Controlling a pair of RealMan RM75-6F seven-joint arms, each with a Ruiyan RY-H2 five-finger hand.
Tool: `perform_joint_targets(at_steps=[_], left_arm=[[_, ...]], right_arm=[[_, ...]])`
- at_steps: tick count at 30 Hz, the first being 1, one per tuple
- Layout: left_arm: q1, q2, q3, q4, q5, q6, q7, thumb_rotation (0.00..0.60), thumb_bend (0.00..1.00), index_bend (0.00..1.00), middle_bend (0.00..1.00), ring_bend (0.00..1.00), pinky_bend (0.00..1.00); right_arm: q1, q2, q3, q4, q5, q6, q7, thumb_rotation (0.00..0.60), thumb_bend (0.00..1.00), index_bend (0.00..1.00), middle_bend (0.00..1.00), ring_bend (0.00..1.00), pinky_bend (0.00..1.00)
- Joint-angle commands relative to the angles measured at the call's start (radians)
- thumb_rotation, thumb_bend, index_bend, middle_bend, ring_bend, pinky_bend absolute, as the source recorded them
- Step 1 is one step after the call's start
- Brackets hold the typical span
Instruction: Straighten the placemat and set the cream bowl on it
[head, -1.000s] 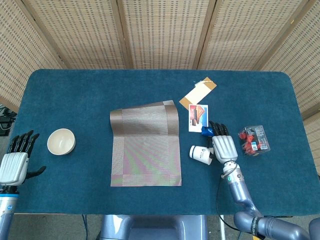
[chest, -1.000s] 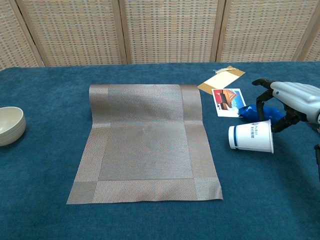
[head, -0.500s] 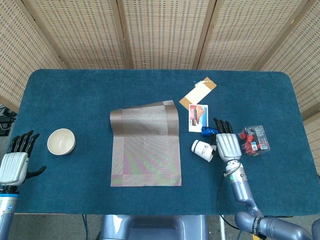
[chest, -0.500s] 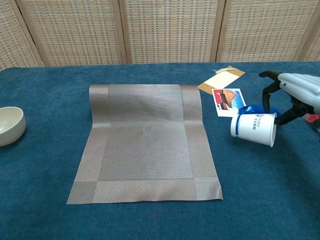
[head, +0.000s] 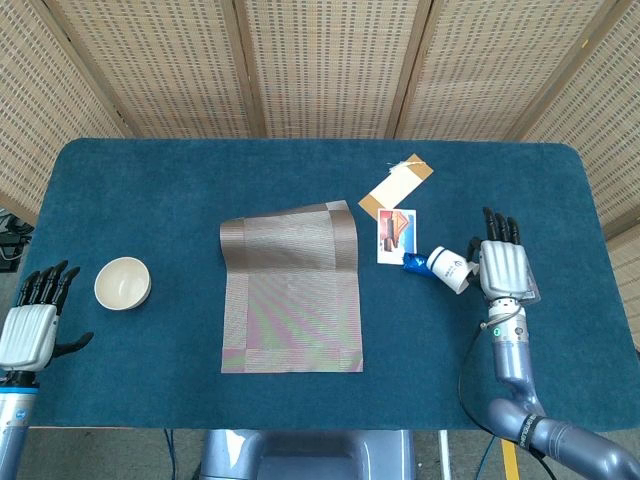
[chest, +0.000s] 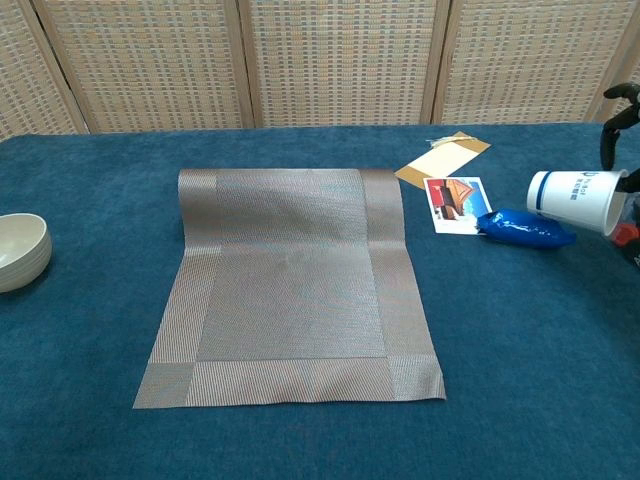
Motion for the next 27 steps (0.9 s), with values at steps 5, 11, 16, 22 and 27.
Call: perform_joint_targets(at_steps=[5,11,16,22,27], left_arm=[[0.000,0.000,0.003,-0.008,0.003,0.001,0.012,0.600,0.14,0.07,0.00,0.00,0.00],[0.002,0.003,0.003,-0.013,0.003,0.001,0.016,0.600,0.13,0.07,0.00,0.00,0.00],[0.004,0.008,0.003,-0.019,0.007,0.008,0.013,0.600,0.13,0.07,0.00,0.00,0.00],[0.009,0.012,0.004,-0.023,0.018,0.023,0.011,0.600,0.13,0.07,0.00,0.00,0.00],[0.014,0.021,0.004,-0.035,0.025,0.035,-0.003,0.600,0.14,0.07,0.00,0.00,0.00]], right_arm=[[0.023,-0.007,0.038,0.088,0.044,-0.007,-0.005,0.600,0.59,0.63,0.05,0.00,0.00],[0.033,0.010,0.033,0.104,0.099,-0.060,-0.058,0.600,0.32,0.23,0.00,0.00,0.00],[0.012,0.038,0.016,0.047,0.086,-0.043,-0.042,0.600,0.17,0.12,0.00,0.00,0.00],[-0.024,0.061,-0.020,-0.027,0.031,0.006,-0.009,0.600,0.12,0.11,0.00,0.00,0.00],[-0.077,0.089,-0.109,-0.171,-0.131,0.089,0.052,0.600,0.11,0.11,0.00,0.00,0.00]])
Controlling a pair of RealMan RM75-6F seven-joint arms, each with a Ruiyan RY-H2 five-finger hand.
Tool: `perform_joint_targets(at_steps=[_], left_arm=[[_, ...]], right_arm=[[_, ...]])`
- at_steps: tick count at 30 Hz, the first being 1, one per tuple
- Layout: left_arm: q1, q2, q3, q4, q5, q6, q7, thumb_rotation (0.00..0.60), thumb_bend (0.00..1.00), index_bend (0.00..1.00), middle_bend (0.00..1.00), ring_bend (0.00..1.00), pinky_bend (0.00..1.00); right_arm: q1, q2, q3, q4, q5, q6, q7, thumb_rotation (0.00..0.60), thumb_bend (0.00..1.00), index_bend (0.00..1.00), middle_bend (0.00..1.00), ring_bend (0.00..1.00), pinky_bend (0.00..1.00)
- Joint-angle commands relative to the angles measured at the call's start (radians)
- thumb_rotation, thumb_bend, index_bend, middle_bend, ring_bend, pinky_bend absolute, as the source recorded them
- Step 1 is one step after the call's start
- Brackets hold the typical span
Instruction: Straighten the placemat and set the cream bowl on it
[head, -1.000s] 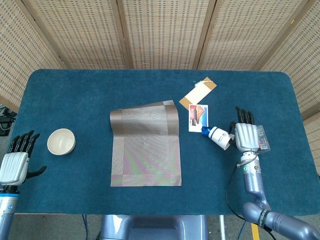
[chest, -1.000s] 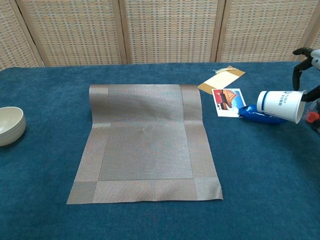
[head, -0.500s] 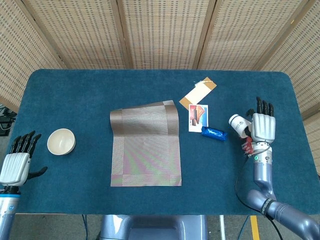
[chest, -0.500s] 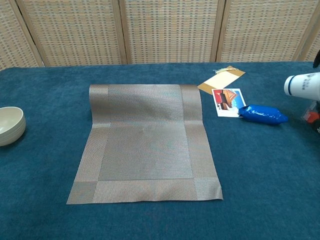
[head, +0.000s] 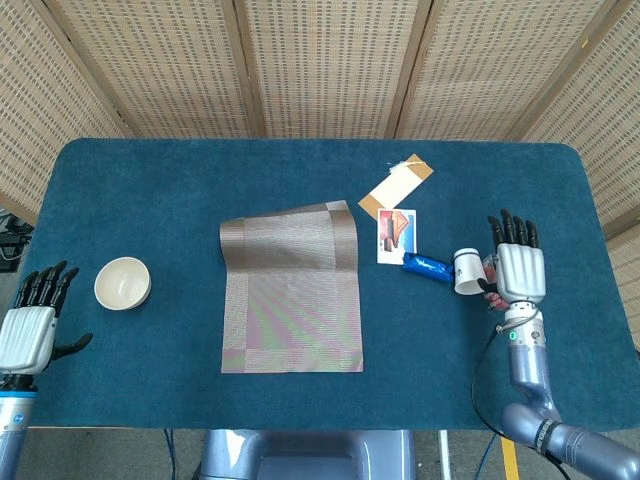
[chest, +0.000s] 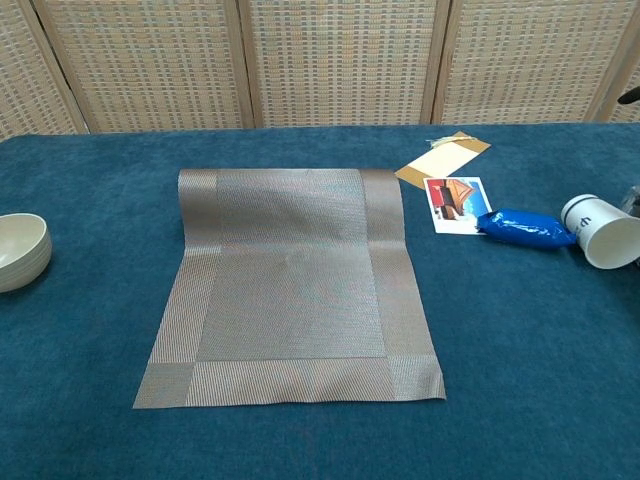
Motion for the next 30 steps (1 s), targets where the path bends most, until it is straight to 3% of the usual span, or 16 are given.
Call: perform_joint_targets(at_steps=[1,10,17,30], left_arm=[[0.003,0.005,0.001,-0.006,0.004,0.004,-0.007,0.600,0.13,0.07,0.00,0.00,0.00],[0.002,0.000,0.007,0.004,0.012,0.000,-0.009,0.600,0.13,0.07,0.00,0.00,0.00],[0.002,-0.002,0.004,0.013,0.008,-0.005,-0.031,0.600,0.13,0.07,0.00,0.00,0.00],[-0.009,-0.014,0.006,0.039,-0.008,-0.042,-0.033,0.600,0.13,0.07,0.00,0.00,0.00]], right_arm=[[-0.049,0.026,-0.083,-0.128,-0.150,0.079,0.058,0.600,0.11,0.12,0.00,0.00,0.00],[-0.052,-0.008,-0.179,-0.309,-0.293,0.090,-0.007,0.600,0.10,0.17,0.00,0.00,0.00],[-0.045,-0.077,-0.207,-0.330,-0.299,0.058,-0.044,0.600,0.10,0.25,0.00,0.00,0.00],[-0.032,-0.192,-0.229,-0.307,-0.259,-0.013,-0.084,0.600,0.10,0.26,0.00,0.00,0.00]])
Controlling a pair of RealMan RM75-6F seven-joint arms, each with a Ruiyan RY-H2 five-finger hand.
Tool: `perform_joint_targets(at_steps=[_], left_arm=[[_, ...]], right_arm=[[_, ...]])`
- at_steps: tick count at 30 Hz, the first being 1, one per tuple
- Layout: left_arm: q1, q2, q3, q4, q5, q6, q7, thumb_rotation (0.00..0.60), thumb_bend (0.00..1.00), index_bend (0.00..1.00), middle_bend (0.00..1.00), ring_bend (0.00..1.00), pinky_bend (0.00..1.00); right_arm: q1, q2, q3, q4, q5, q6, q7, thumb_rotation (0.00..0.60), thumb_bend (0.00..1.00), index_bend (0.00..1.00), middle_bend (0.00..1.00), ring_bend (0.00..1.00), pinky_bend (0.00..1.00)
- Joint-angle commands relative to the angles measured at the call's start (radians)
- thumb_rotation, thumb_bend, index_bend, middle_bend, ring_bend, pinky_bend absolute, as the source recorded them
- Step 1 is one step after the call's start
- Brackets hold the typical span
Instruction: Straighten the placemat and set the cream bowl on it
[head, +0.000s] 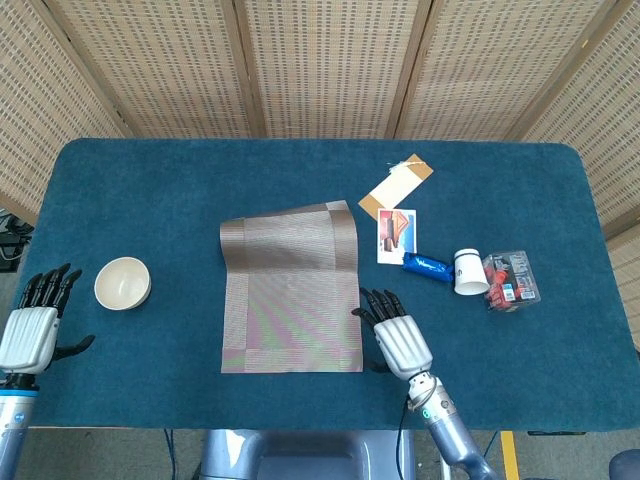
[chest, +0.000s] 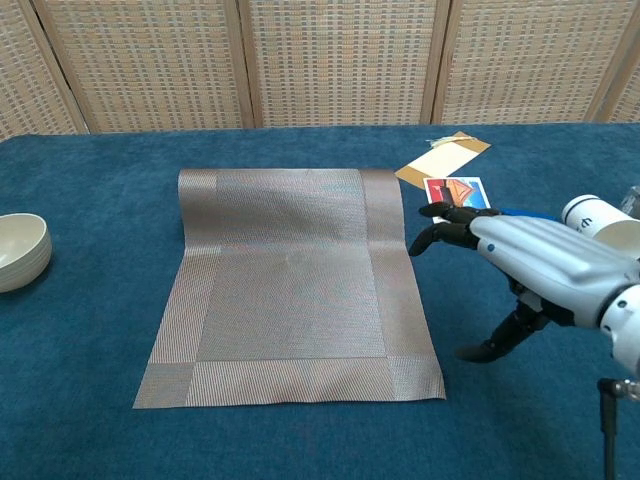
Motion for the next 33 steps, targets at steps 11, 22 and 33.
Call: perform_joint_targets(at_steps=[11,22,33], left_arm=[[-0.001,-0.002,0.000,0.001,-0.003,-0.002,0.002,0.600,0.13,0.07,0.00,0.00,0.00],[0.000,0.000,-0.002,-0.002,-0.006,-0.002,0.001,0.600,0.13,0.07,0.00,0.00,0.00],[-0.002,-0.003,-0.005,0.004,-0.014,-0.009,-0.001,0.600,0.13,0.07,0.00,0.00,0.00]], right_arm=[[0.000,-0.051,-0.015,0.010,0.038,-0.034,-0.041,0.600,0.10,0.24,0.00,0.00,0.00],[0.005,-0.078,-0.012,0.037,0.083,-0.055,-0.093,0.600,0.10,0.18,0.00,0.00,0.00],[0.008,-0.098,-0.003,0.073,0.108,-0.071,-0.091,0.600,0.10,0.18,0.00,0.00,0.00]])
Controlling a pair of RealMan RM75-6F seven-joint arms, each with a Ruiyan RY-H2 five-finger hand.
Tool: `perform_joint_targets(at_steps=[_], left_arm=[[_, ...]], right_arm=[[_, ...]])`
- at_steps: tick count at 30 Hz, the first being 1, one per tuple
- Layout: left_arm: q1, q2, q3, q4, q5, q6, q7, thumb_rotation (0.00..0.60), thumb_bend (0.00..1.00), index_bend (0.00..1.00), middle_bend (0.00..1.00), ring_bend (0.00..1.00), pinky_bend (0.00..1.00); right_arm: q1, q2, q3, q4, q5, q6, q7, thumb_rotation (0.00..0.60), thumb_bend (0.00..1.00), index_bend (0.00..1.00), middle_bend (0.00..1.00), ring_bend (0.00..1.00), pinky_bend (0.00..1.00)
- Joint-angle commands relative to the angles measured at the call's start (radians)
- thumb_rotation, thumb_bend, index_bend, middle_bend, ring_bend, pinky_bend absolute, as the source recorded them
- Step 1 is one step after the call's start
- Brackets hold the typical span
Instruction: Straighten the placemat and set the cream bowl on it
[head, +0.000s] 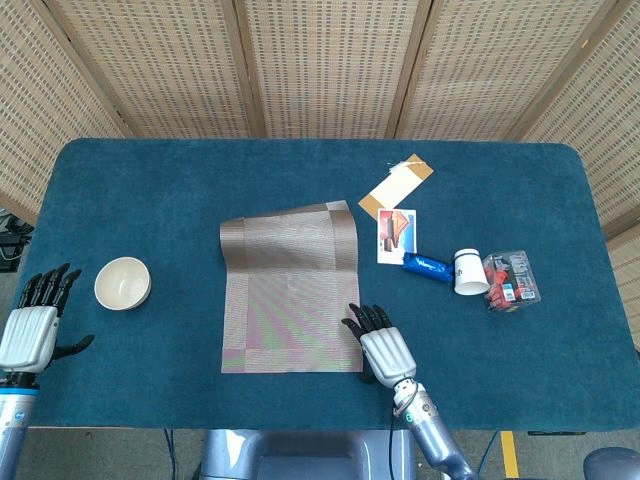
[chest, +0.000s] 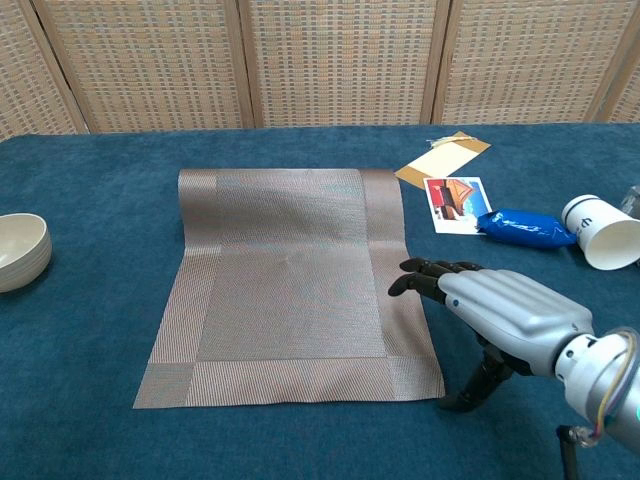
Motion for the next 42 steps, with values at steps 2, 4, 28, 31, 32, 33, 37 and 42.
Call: perform_joint_targets(at_steps=[2,4,28,31,32,33,37,42], left_arm=[[0.000,-0.001,-0.002,0.001,-0.002,0.001,-0.002,0.600,0.13,0.07,0.00,0.00,0.00],[0.000,-0.002,-0.002,0.003,-0.004,0.000,-0.003,0.600,0.13,0.07,0.00,0.00,0.00],[-0.005,-0.009,-0.007,0.008,-0.032,-0.026,0.009,0.600,0.14,0.07,0.00,0.00,0.00],[-0.005,-0.010,-0.007,0.005,-0.036,-0.029,0.011,0.600,0.14,0.07,0.00,0.00,0.00],[-0.005,-0.010,-0.007,0.005,-0.037,-0.030,0.012,0.600,0.14,0.07,0.00,0.00,0.00],[-0.005,-0.009,-0.007,0.005,-0.038,-0.032,0.013,0.600,0.14,0.07,0.00,0.00,0.00],[-0.006,-0.007,-0.008,0.002,-0.044,-0.038,0.013,0.600,0.14,0.07,0.00,0.00,0.00],[-0.008,-0.005,-0.008,-0.001,-0.049,-0.045,0.011,0.600,0.14,0.07,0.00,0.00,0.00]], right_arm=[[0.001,-0.003,0.001,0.005,0.007,-0.005,-0.001,0.600,0.10,0.18,0.00,0.00,0.00],[0.002,-0.005,0.001,0.008,0.011,-0.008,-0.002,0.600,0.10,0.18,0.00,0.00,0.00],[0.007,-0.077,0.013,0.143,-0.113,0.034,0.155,0.600,0.49,0.19,0.00,0.00,0.00],[0.004,-0.081,0.014,0.154,-0.119,0.032,0.178,0.600,0.49,0.19,0.00,0.00,0.00],[0.004,-0.081,0.015,0.156,-0.115,0.028,0.180,0.600,0.48,0.19,0.00,0.00,0.00],[0.004,-0.081,0.016,0.157,-0.112,0.024,0.181,0.600,0.47,0.20,0.00,0.00,0.00],[0.004,-0.081,0.017,0.163,-0.106,0.014,0.184,0.600,0.44,0.24,0.00,0.00,0.00],[0.003,-0.085,0.018,0.173,-0.105,0.008,0.188,0.600,0.42,0.34,0.00,0.00,0.00]])
